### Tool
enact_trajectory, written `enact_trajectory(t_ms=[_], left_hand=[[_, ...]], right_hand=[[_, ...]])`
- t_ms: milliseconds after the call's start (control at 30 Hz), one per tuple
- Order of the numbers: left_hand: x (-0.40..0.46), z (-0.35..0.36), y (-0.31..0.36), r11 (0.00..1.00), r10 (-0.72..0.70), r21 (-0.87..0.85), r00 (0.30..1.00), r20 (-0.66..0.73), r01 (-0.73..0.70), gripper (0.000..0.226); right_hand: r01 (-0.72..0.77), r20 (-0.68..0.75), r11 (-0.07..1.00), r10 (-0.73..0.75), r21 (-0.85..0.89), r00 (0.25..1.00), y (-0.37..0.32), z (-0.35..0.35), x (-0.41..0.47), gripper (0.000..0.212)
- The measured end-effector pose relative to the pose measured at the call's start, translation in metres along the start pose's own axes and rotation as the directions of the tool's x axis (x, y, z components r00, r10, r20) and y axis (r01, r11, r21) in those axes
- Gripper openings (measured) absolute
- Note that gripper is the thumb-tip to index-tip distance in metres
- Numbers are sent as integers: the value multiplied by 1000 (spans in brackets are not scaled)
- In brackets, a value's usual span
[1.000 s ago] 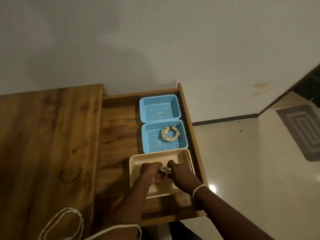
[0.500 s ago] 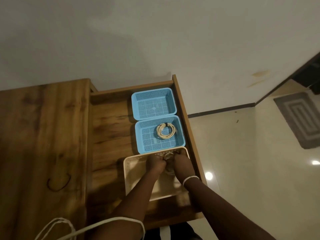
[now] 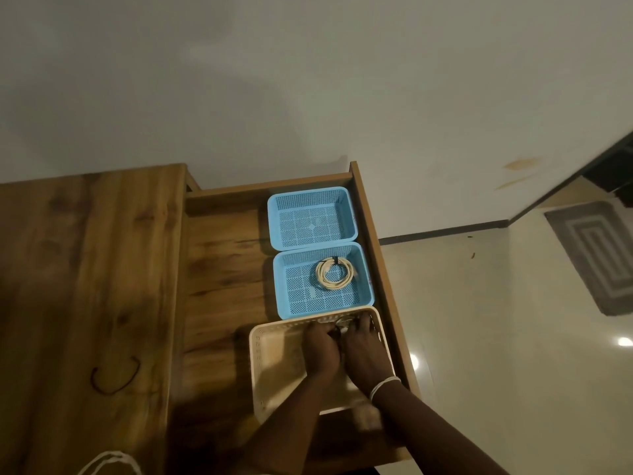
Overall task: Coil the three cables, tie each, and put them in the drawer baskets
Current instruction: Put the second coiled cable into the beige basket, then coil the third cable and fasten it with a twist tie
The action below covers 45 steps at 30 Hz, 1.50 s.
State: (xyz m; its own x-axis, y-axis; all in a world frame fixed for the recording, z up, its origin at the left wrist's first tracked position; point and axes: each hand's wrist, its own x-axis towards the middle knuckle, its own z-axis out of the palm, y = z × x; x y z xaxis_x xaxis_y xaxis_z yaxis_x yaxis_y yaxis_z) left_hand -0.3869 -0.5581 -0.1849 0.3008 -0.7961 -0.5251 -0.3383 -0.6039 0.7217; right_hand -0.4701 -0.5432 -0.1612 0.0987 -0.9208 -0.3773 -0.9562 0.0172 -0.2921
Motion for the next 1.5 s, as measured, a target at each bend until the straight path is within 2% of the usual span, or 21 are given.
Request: enact_trajectory(t_ms=[100,167,233,300,400,467,567,667,700,767,800,900,1033,1100,1167,1233,1333,1433,1500], left_hand=[[-1,-1,-1,994,58,95,998,-2,-57,16],[-3,-2,2,993,61,104,998,8,-62,20],[-3,-4,2,987,68,141,997,33,-72,20],[-1,-6,0,974,81,204,994,80,-95,19],[0,-13,0,959,113,240,980,165,-151,18],[-3,-19,6,960,124,217,965,231,-176,22],[-11,-34,17,950,149,223,945,290,-218,28],[-14,-53,31,938,174,235,933,316,-255,20],[-14,-62,35,932,169,252,927,334,-260,16],[-8,-82,40,917,168,285,920,355,-278,21],[-4,-93,44,917,171,283,918,358,-281,17],[-6,-136,63,946,203,196,944,259,-257,14],[-9,-214,76,958,271,108,962,-21,-267,16],[-16,-267,68,959,283,45,945,-167,-279,20],[-32,-320,53,959,278,29,917,-287,-282,30],[-63,-374,25,961,256,18,866,-429,-275,33],[-119,-441,-37,969,183,-24,778,-601,-246,29],[-188,-491,-120,987,97,-30,743,-662,-155,26],[-231,-511,-169,998,20,-29,776,-630,-49,20]], right_hand=[[2,18,995,0,-100,1000,3,16,0,43],[-17,45,985,25,-171,999,3,13,0,34],[-15,14,971,19,-237,1000,2,15,-1,27],[32,37,965,-24,-261,999,3,16,0,35],[9,39,973,0,-231,999,4,13,2,27],[-29,51,991,36,-132,998,1,7,-1,42],[101,16,985,-100,-140,995,5,7,-1,48],[141,20,971,-140,-192,990,7,2,5,49],[145,29,967,-142,-211,989,3,-9,4,44],[157,29,970,-154,-184,988,-10,-42,-1,14],[160,34,974,-156,-161,987,-16,-56,-1,6],[126,29,979,-123,-160,992,-48,-92,1,4],[252,-30,960,-257,-121,966,-112,-123,11,22],[384,-54,915,-393,-125,918,-159,-133,9,9],[516,-65,838,-533,-178,844,-207,-137,-1,6],[638,-52,747,-656,-187,753,-257,-127,-19,22],[821,86,551,-820,-151,566,-327,-94,-56,50],[936,271,352,-899,-20,344,-384,-50,-113,54],[952,362,292,-900,89,242,-411,-25,-156,45]])
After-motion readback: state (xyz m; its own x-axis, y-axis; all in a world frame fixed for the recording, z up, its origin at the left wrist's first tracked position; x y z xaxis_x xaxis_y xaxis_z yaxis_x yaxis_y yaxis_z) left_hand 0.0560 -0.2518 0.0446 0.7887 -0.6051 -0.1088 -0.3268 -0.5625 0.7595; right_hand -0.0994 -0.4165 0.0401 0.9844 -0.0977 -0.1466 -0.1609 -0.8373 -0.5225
